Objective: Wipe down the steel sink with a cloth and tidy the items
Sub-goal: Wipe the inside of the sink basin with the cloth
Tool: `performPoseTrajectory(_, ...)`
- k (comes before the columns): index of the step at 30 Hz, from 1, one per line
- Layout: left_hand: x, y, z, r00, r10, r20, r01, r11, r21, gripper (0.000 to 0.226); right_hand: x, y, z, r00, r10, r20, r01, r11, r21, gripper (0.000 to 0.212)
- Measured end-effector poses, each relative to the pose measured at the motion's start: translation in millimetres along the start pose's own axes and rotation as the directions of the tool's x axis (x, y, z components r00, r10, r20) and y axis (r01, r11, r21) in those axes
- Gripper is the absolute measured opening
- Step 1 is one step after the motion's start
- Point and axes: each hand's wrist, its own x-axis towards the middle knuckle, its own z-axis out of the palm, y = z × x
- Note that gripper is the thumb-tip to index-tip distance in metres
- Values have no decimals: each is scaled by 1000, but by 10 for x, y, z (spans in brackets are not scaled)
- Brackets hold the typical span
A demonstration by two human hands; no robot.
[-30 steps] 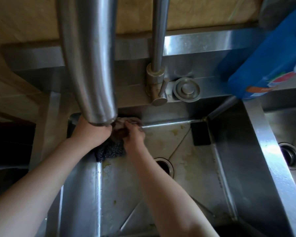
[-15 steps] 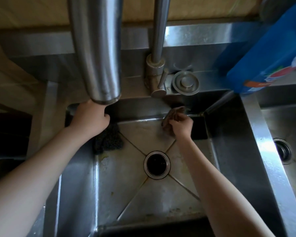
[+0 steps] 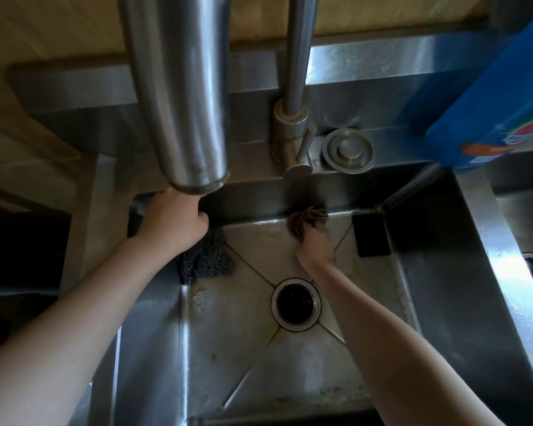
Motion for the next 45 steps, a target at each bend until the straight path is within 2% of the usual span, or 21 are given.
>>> performPoseTrajectory(3,9,-27,27,1000,-3,-7,3,1000,-4,33,-39,-240,200,988,-120,97,124,991,-42,55)
performPoseTrajectory(7,4,-30,35,997,55,-58,-59,996,-74,63,-192,-465,454,887,-406,222,451,866,-216,60)
performPoseTrajectory(10,5,-41,63,995,52,-82,-58,995,-79,65,-364,-391,531,843,-463,273,528,808,-260,60)
performPoseTrajectory(12,4,-39,68,995,58,-83,-65,995,-82,65,-468,-222,518,845,-468,260,527,812,-251,61)
performPoseTrajectory(14,-7,-26,64,994,63,-87,-70,994,-89,63,-508,-2,412,888,-418,193,455,861,-229,63)
performPoseTrajectory(16,-23,-7,57,992,67,-105,-77,992,-100,62,-487,216,270,945,-317,78,326,921,-213,62)
performPoseTrajectory(18,-34,12,53,991,65,-113,-78,991,-108,63,-409,381,123,988,-152,-8,150,982,-112,61)
performPoseTrajectory(20,-38,14,55,992,64,-112,-76,991,-107,64,-308,455,17,999,-13,-51,12,1000,-21,61)
performPoseTrajectory(22,-35,8,55,992,60,-111,-72,992,-103,64,-207,421,-24,997,25,-69,-26,1000,-13,63)
performPoseTrajectory(25,-31,-1,61,992,58,-108,-69,993,-99,64,-60,232,-9,997,-22,-68,21,1000,-23,63)
performPoseTrajectory(30,-37,-10,96,991,45,-124,-60,991,-120,64,-69,-80,144,980,-197,-2,195,970,-148,57)
performPoseTrajectory(33,-39,-2,102,991,40,-127,-56,991,-124,64,-269,-199,350,877,-451,164,480,827,-292,56)
performPoseTrajectory(36,-31,-3,93,990,43,-132,-60,990,-124,64,-463,-141,462,772,-554,312,628,741,-238,56)
performPoseTrajectory(38,-31,-10,93,990,48,-133,-65,989,-132,64,-543,9,444,752,-564,341,647,730,-222,59)
performPoseTrajectory(40,-36,-11,102,990,46,-132,-64,988,-138,64,-558,202,361,775,-531,342,617,752,-232,63)
performPoseTrajectory(42,-36,-11,108,990,47,-136,-67,987,-145,64,-527,395,243,828,-471,305,552,784,-286,66)
performPoseTrajectory(45,-33,-2,108,988,42,-151,-65,987,-147,63,-402,601,41,904,-369,215,426,817,-389,59)
